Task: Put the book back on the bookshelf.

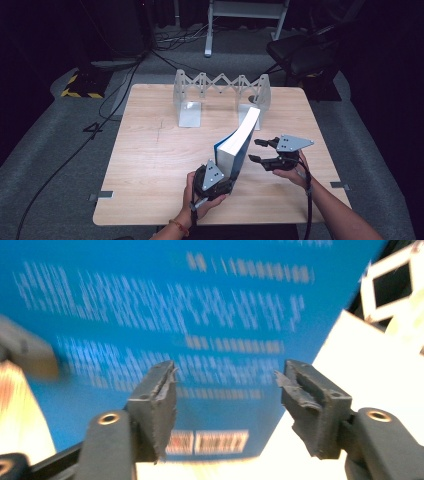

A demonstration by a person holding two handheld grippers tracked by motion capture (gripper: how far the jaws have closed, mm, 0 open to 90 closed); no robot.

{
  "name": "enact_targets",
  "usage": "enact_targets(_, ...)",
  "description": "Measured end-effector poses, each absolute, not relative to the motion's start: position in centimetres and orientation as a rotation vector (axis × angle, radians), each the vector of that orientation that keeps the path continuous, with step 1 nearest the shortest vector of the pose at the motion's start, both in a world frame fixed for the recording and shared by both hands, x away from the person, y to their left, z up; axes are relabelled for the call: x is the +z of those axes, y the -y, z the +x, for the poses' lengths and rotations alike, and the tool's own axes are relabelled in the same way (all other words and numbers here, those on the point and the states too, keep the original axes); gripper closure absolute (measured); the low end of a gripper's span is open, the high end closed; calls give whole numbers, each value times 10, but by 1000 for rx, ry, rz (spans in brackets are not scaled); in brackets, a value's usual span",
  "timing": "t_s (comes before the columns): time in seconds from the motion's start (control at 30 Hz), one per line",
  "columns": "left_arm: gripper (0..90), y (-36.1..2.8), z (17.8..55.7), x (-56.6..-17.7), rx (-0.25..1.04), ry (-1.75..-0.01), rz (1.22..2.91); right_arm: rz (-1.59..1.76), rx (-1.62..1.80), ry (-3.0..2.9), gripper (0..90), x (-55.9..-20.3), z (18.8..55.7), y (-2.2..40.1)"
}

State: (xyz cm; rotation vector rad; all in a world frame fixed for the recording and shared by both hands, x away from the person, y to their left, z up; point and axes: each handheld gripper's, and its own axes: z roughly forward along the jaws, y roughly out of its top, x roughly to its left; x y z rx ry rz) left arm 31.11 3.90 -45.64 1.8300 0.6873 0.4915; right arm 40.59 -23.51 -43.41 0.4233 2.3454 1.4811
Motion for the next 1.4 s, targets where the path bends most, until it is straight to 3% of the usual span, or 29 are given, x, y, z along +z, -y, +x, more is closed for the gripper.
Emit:
enact_targets(0.27, 556, -47, 316, -453, 452, -675, 1864, 562, 1326, -2467, 340, -456, 427, 262)
enact_targets(0.63, 589, -57, 331, -453, 276, -627, 1841, 642, 1177, -2499, 329, -468, 415, 305)
enact_targets(1.0, 584, -39, 339, -451, 192, -531, 1862, 774, 1092, -2502, 328, -487, 403, 344)
enact_targets(1.4, 552, -25, 343, -446, 122, -419, 1889, 859, 1108, -2492, 332, -494, 405, 355)
